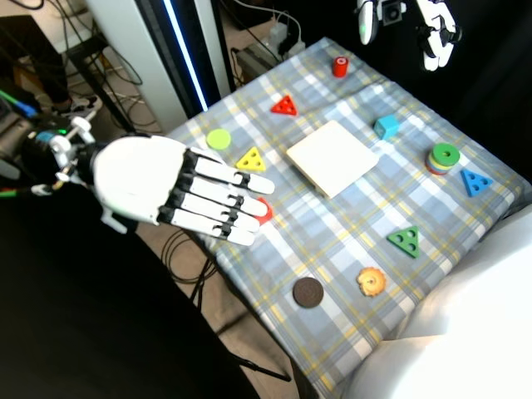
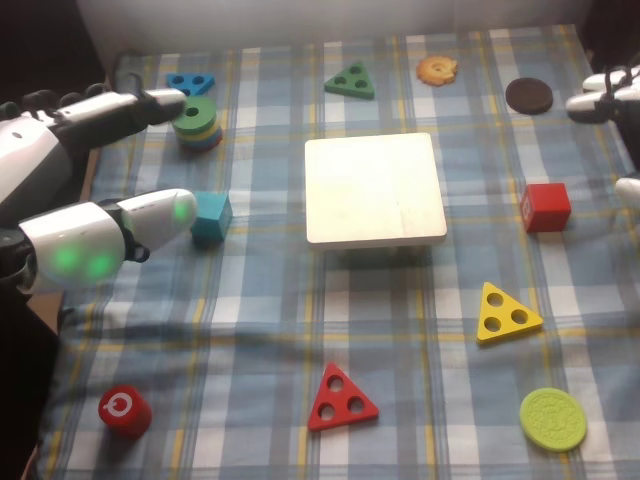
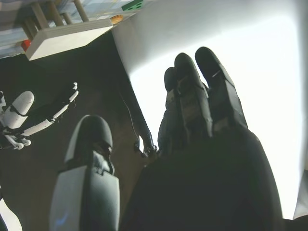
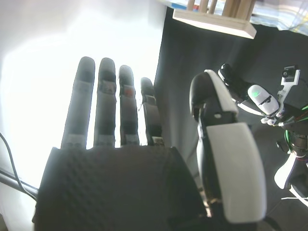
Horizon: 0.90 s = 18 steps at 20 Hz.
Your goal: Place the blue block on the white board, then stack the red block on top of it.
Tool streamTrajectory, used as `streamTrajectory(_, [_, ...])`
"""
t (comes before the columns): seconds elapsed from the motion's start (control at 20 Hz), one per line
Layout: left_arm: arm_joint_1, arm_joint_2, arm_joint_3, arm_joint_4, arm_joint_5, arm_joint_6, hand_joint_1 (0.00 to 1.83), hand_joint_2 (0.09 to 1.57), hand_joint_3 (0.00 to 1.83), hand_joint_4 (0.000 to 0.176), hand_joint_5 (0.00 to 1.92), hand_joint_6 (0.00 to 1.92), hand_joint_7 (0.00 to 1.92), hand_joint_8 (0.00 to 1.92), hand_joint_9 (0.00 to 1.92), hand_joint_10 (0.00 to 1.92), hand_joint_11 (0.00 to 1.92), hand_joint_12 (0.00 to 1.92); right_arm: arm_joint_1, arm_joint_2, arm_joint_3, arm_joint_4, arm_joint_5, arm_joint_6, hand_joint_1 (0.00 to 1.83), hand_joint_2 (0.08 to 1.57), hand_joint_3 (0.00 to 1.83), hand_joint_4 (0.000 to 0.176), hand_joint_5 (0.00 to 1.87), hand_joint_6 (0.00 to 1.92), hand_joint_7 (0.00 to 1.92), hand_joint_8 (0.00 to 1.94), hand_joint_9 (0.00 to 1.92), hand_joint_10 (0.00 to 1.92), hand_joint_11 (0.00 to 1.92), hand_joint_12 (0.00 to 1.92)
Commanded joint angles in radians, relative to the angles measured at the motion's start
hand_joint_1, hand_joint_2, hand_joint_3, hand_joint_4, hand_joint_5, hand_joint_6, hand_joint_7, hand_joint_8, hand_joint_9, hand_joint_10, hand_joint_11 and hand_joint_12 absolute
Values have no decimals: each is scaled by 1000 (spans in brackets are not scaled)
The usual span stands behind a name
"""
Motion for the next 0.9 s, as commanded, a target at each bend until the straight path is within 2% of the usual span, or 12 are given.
streamTrajectory(0.0, [-11, -2, 4, 20, -108, -3, 307, 1132, 0, 176, 371, 0, 361, 0, 311, 1, 172, 279, 11, 0, 4, 19, 117, 4, 573, 1321, 9, 0, 533, 10, 469, 7, 446, 19, 239, 571])
streamTrajectory(0.15, [-12, -5, 13, 16, -96, -3, 325, 1135, 0, 176, 363, 0, 352, 0, 306, 0, 166, 266, 12, 0, 4, 17, 118, 7, 564, 1329, 5, 0, 534, 5, 469, 3, 441, 8, 228, 559])
streamTrajectory(0.3, [-26, -11, 43, 2, -57, -3, 428, 1117, 0, 176, 374, 5, 374, 8, 310, 5, 183, 265, 19, 0, 4, 3, 119, 19, 569, 1339, 7, 0, 529, 1, 471, 2, 444, 6, 225, 552])
streamTrajectory(0.4, [-53, -28, 87, -29, 4, -2, 655, 1048, 0, 172, 396, 9, 374, 2, 296, 2, 160, 234, 26, -1, 4, -8, 122, 24, 571, 1347, 0, 0, 530, 1, 478, 0, 452, 3, 254, 484])
streamTrajectory(0.55, [-111, -67, 166, -77, 120, 17, 825, 976, 0, 167, 457, 10, 386, 4, 319, 3, 197, 229, 32, -1, 4, -31, 136, 39, 604, 1354, 0, 0, 532, 3, 490, 3, 468, 3, 301, 406])
streamTrajectory(0.6, [-128, -79, 177, -99, 148, 76, 853, 967, 0, 172, 460, 8, 389, 4, 326, 5, 206, 230, 35, -1, 4, -39, 137, 43, 601, 1355, 0, 0, 534, 0, 490, 0, 470, 0, 325, 353])
streamTrajectory(0.75, [-177, -125, 179, -180, 194, 374, 837, 973, 0, 173, 458, 3, 395, 3, 329, 3, 198, 219, 39, -1, 4, -53, 138, 46, 571, 1352, 0, 0, 535, 0, 496, 0, 471, 0, 354, 286])
streamTrajectory(0.85, [-194, -154, 192, -212, 221, 473, 845, 974, 0, 165, 470, 8, 386, 3, 326, 3, 206, 214, 39, -1, 4, -56, 139, 47, 580, 1353, 0, 5, 537, 1, 505, 2, 475, 2, 364, 270])
